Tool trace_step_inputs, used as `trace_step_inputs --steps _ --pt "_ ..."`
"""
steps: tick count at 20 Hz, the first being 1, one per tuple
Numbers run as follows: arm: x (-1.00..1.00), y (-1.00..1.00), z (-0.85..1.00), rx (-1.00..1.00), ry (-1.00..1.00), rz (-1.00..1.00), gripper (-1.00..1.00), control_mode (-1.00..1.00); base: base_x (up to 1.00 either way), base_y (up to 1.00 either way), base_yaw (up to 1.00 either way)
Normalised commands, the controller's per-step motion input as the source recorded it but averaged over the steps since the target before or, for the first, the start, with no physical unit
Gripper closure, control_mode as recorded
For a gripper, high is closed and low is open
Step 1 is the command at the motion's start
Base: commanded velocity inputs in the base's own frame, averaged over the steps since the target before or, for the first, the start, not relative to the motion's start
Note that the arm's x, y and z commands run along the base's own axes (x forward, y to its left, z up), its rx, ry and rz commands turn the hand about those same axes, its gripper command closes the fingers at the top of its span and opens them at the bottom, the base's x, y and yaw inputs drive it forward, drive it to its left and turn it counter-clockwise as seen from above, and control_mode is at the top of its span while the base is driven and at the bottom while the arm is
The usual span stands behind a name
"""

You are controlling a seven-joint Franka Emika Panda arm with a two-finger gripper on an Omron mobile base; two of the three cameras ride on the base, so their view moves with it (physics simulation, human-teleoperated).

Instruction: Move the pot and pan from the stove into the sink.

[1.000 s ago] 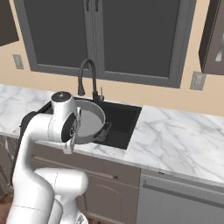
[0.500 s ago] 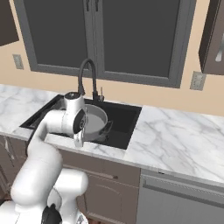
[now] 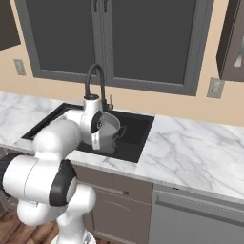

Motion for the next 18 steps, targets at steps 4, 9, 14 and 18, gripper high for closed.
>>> trace_step_inputs --steps 4,9,14,18 --pt "0.43 -0.06 -0.19 0.0 0.06 0.07 1.0 -1.0 0.0 0.0 0.0" --pt "0.06 0.0 -0.01 0.0 0.0 0.0 1.0 -1.0 0.0 0.0 0.0" --pt "0.54 -0.04 -0.11 0.0 0.02 0.0 1.0 -1.0 0.0 0.0 0.0" --pt "0.49 -0.06 -0.31 0.0 0.05 0.03 1.0 -1.0 0.0 0.0 0.0"
